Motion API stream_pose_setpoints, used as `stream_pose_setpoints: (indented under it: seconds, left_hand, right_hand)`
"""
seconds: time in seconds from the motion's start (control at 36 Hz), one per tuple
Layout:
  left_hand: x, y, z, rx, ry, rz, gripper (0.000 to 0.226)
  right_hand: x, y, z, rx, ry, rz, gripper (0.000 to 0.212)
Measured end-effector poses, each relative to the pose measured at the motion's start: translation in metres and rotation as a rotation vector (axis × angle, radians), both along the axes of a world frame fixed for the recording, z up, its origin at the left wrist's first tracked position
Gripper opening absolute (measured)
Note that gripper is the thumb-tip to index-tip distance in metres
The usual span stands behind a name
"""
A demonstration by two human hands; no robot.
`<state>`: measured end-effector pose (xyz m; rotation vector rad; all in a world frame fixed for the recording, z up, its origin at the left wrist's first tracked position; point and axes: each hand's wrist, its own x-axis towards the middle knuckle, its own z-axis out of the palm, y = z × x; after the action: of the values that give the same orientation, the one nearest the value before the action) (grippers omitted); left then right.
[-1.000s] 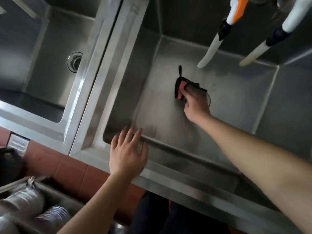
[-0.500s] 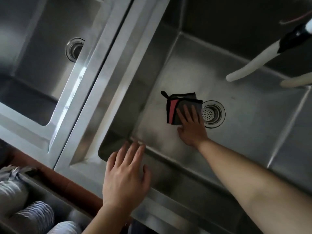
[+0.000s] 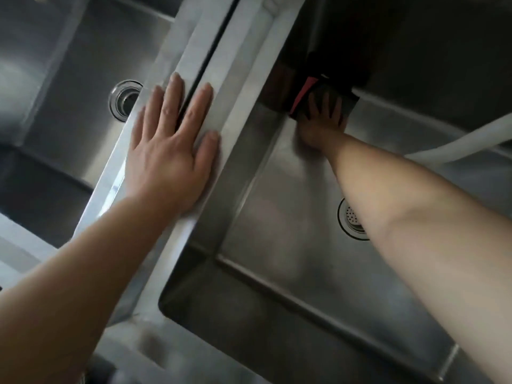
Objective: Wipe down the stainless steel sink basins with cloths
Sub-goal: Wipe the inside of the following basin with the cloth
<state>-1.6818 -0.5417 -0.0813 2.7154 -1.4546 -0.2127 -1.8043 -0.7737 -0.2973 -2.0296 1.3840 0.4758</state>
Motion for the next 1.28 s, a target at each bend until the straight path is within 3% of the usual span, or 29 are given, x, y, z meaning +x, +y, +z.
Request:
stream_pose_setpoints:
  seconds: [0.11, 0.19, 0.5, 0.58, 0.64, 0.72, 0.86, 0.94, 1.03, 1.11, 1.22, 1.28]
  left_hand:
    - [-0.002, 0.005, -0.013, -0.072, 0.003, -0.011, 0.055]
    - [0.002, -0.002, -0.014, -0.092, 0.009, -0.015, 0.056]
    - [0.003, -0.002, -0.016, -0.082, -0.025, -0.019, 0.057]
    - [0.004, -0.001, -0.018, -0.099, -0.044, -0.030, 0.057]
    - [0.005, -0.001, -0.021, -0.105, -0.052, -0.036, 0.057]
    - [0.007, 0.000, -0.022, -0.111, -0.059, -0.041, 0.058]
    - [0.009, 0.003, -0.021, -0.116, -0.043, -0.032, 0.059]
    - [0.008, -0.003, -0.021, -0.118, -0.066, -0.040, 0.059]
    - [0.005, 0.001, -0.021, -0.105, -0.069, -0.043, 0.060]
    - [0.003, 0.004, -0.024, -0.099, -0.063, -0.036, 0.060]
    - [0.003, 0.000, -0.023, -0.099, -0.073, -0.039, 0.060]
    - [0.003, 0.001, -0.023, -0.096, -0.073, -0.038, 0.060]
  right_hand:
    - [0.000, 0.017, -0.013, -0.099, 0.017, 0.048, 0.062]
    - [-0.006, 0.045, -0.012, -0.057, -0.006, 0.147, 0.061]
    - [-0.074, 0.277, 0.010, 0.186, -0.032, 0.793, 0.057]
    - [-0.081, 0.286, 0.001, 0.105, -0.052, 0.946, 0.059]
    - [-0.085, 0.273, -0.010, 0.037, -0.066, 1.061, 0.049]
    - [-0.082, 0.254, -0.005, 0.086, 0.033, 1.263, 0.048]
    - [-0.128, 0.252, 0.007, 0.048, -0.020, 1.227, 0.051]
    - [-0.195, 0.240, 0.004, -0.022, 0.047, 1.226, 0.051]
    - [-0.270, 0.236, 0.006, -0.004, 0.098, 1.215, 0.069]
    - [-0.319, 0.236, 0.016, -0.115, 0.073, 1.091, 0.041]
    - [-0.326, 0.246, 0.013, -0.066, 0.157, 0.931, 0.050]
    - [-0.308, 0.253, 0.009, -0.092, 0.081, 0.925, 0.043]
